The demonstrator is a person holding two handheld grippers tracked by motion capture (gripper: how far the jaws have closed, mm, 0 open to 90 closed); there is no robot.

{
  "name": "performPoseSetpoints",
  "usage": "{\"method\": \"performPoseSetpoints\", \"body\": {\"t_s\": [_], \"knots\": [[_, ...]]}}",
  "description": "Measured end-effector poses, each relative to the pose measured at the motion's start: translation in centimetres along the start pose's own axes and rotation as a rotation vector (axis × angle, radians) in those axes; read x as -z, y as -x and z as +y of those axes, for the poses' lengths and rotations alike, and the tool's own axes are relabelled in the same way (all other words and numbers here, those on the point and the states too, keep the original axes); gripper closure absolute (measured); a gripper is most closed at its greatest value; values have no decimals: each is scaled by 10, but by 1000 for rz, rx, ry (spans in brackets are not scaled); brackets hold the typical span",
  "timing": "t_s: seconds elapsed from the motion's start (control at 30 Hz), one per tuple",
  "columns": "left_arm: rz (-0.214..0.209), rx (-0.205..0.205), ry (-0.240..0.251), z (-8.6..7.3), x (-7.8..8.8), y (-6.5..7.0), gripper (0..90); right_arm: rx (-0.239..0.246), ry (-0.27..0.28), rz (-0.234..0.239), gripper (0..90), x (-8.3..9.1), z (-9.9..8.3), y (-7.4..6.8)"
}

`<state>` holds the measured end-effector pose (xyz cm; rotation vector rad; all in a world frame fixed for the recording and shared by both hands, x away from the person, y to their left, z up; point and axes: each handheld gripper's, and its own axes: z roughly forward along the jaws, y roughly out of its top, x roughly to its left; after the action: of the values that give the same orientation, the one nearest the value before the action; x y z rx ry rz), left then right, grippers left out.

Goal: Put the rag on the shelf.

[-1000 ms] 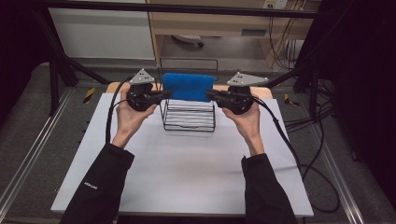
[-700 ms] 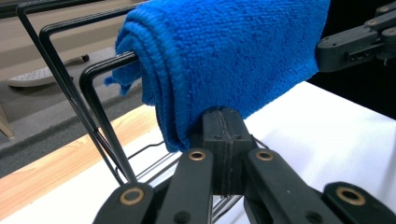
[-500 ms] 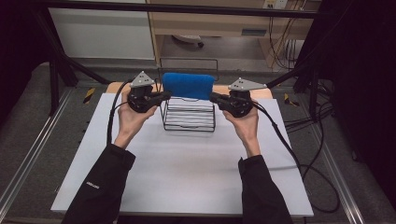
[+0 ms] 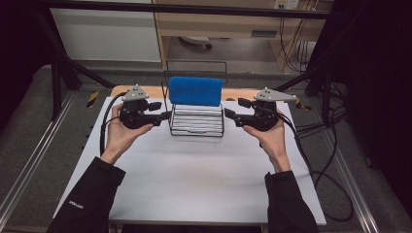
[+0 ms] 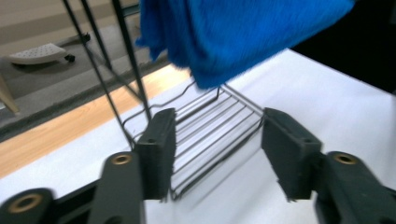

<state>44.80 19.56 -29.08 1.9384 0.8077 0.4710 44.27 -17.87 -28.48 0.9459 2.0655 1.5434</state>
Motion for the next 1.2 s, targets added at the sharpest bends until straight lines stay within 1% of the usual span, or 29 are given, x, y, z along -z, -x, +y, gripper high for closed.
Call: {"method": "performPoseSetpoints", "body": {"t_s": [0.1, 0.13, 0.2, 0.3, 0.4, 0.53, 0.63, 0.73, 0.77, 0.83, 1.0, 1.1, 1.2], "knots": [[0, 23, -11, -12, 4, -3, 357, -16, -17, -6, 203, 4, -7, 4], [7, 35, -1, -17, 6, -4, 335, -27, -17, -4, 186, 6, -10, 5], [12, 45, 11, -26, 8, -6, 302, -39, -18, -6, 149, 8, -15, 8], [15, 56, 5, -39, 12, -8, 254, -51, -23, -10, 106, 12, -24, 12], [34, 59, 2, -53, 15, -11, 196, -55, -32, -10, 77, 14, -33, 14], [48, 74, -2, -70, 19, -14, 144, -51, -55, -13, 37, 19, -45, 16], [59, 74, -11, -84, 22, -14, 115, -59, -80, -21, 18, 22, -56, 16], [69, 75, -15, -96, 24, -13, 104, -71, -99, -23, 11, 25, -67, 17], [66, 81, -18, -100, 24, -13, 101, -73, -107, -20, 7, 25, -72, 17], [65, 73, -29, -108, 25, -12, 89, -76, -122, -17, 7, 26, -80, 18], [60, 79, -30, -132, 31, -12, 89, -83, -142, 1, 6, 32, -104, 19], [61, 84, -32, -146, 34, -14, 89, -97, -160, 13, 6, 35, -119, 20], [61, 77, -51, -159, 36, -15, 90, -101, -184, 15, 6, 39, -135, 21]]}}
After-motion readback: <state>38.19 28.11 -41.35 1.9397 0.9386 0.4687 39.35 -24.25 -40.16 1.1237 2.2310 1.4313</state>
